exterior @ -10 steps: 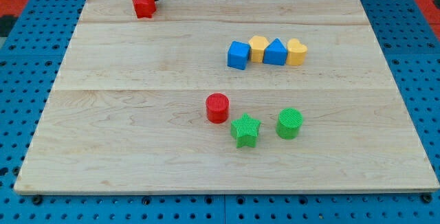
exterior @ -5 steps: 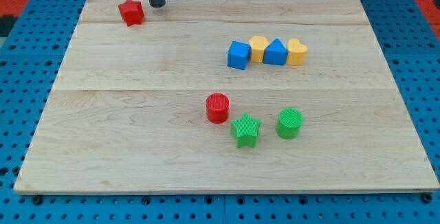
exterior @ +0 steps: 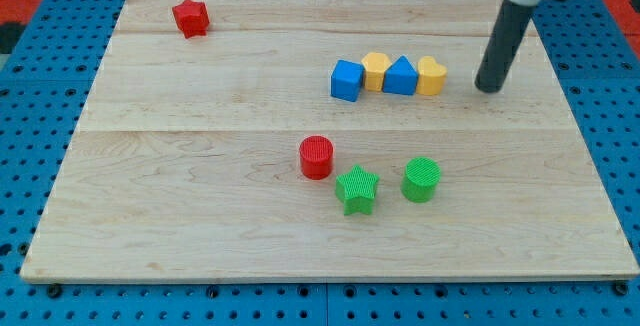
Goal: Move blue triangle towards the top center
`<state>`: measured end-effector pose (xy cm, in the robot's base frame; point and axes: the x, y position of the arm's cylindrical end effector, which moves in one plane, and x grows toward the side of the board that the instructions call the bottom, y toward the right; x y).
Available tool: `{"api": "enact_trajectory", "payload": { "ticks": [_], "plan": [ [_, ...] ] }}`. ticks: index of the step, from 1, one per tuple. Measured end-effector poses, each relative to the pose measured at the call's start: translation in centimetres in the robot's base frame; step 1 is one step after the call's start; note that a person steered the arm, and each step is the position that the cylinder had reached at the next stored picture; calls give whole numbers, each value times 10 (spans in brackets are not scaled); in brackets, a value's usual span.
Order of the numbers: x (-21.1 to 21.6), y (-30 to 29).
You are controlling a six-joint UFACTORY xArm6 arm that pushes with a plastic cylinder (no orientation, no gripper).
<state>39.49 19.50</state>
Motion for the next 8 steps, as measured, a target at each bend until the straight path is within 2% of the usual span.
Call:
{"api": "enact_trajectory", "payload": {
  "ticks": [1,2,3,4,5,7,8],
  "plan": [
    [-9,-68],
    [-53,-109],
    [-56,-124],
    [-24,-129],
    [-34,-148],
    [-120,-172],
    [-105,-163]
  ]
}}
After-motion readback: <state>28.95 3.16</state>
